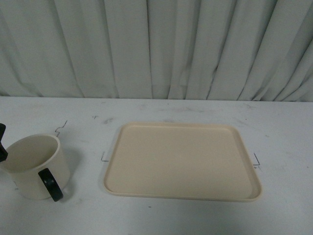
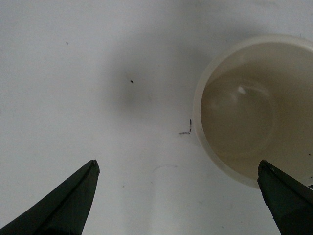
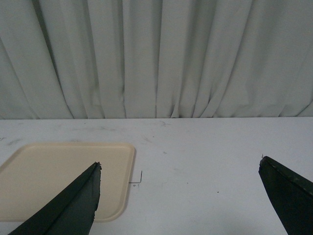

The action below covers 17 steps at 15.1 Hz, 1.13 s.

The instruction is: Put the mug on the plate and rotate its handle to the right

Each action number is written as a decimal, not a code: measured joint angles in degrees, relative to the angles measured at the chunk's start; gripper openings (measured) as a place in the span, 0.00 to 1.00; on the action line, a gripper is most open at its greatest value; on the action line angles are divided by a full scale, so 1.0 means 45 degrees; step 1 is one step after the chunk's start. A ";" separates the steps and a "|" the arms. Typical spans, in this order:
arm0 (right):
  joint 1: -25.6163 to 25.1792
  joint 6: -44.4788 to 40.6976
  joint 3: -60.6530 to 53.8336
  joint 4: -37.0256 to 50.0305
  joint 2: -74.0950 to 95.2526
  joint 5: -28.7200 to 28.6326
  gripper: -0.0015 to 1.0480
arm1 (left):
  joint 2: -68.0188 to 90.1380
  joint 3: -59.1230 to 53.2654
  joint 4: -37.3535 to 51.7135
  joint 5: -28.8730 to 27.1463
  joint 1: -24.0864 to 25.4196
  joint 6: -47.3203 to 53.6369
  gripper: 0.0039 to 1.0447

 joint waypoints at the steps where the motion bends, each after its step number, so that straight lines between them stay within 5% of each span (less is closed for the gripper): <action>1: 0.0000 0.0000 0.0000 0.0000 0.0000 0.0000 0.94 | 0.0321 0.0146 -0.0083 0.0000 -0.0063 -0.0228 0.94; 5: 0.0000 0.0000 0.0000 0.0000 0.0000 0.0005 0.94 | 0.1365 0.0840 0.0325 -0.0544 -0.0457 -0.0860 0.94; 11: 0.0000 0.0000 0.0000 0.0000 0.0000 0.0000 0.94 | 0.2657 0.1574 -0.0097 -0.0559 0.0452 -0.2215 0.90; 17: 0.0000 0.0000 0.0000 0.0000 0.0000 0.0005 0.94 | 0.3240 0.1821 -0.0199 -0.0189 0.0034 -0.3478 0.28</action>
